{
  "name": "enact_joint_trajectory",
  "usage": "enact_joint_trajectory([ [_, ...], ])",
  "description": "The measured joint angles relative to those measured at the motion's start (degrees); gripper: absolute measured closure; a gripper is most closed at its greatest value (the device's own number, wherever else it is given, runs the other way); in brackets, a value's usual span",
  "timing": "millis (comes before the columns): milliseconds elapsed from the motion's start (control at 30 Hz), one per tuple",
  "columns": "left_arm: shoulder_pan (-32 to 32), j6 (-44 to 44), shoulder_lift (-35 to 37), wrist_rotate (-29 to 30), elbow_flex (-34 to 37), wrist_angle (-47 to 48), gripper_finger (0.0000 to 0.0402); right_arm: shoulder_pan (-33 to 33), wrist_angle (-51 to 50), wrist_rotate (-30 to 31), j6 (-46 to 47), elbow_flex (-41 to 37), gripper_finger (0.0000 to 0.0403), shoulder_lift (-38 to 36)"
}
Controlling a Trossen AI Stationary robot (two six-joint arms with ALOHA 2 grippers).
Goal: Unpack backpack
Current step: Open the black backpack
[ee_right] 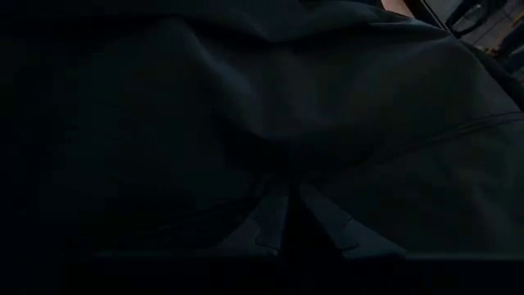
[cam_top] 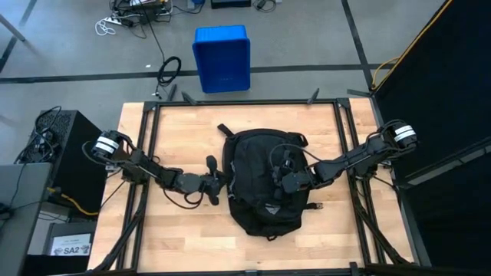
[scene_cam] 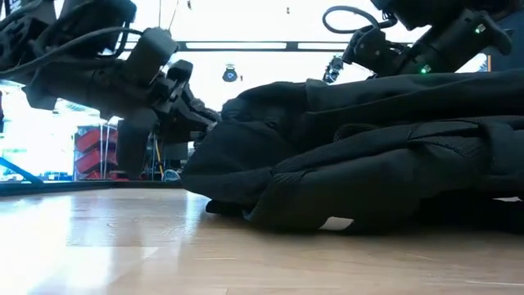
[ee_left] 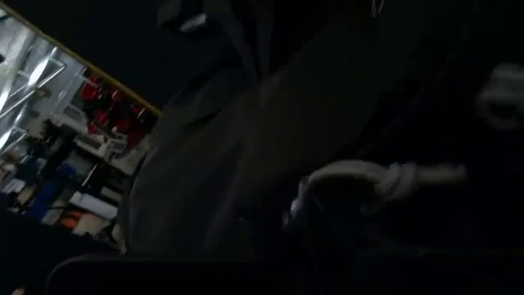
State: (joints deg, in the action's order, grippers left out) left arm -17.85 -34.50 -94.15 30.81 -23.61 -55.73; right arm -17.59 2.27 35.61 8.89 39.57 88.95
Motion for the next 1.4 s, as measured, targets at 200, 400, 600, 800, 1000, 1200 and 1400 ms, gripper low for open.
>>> enact_joint_trajectory([
  [200,-3.18,0.02,0.0,-3.76,-2.59,2.77,0.0345,-0.28,0.7,-0.6,-0.16,0.02,0.0401,0.0],
  [400,-3.8,0.31,0.0,-3.98,-3.84,6.45,0.0336,-0.8,0.76,-0.23,-0.14,0.02,0.0395,0.0],
  [600,-4.02,0.55,0.0,-4.57,-4.49,6.54,0.0336,-0.52,0.83,0.01,-1.01,0.02,0.0401,0.0],
  [800,-3.98,0.44,-0.02,-4.43,-4.49,5.99,0.0379,-0.43,1.91,0.8,-2.56,0.02,0.0398,0.0],
  [1000,-3.97,-1.42,-0.04,-2.43,-4.49,0.18,0.04,-1.55,4.35,1.06,-6.03,0.49,0.0402,0.15],
  [1200,-4.06,-1.49,-0.04,-2.22,-4.55,-5.21,0.0401,-3.68,5.0,0.82,-6.43,2.84,0.0395,0.15],
  [1400,-4.06,-3.26,-0.07,-2.54,-6.95,-4.47,0.0402,-7.01,5.94,1.14,-6.21,5.73,0.0381,0.15],
])
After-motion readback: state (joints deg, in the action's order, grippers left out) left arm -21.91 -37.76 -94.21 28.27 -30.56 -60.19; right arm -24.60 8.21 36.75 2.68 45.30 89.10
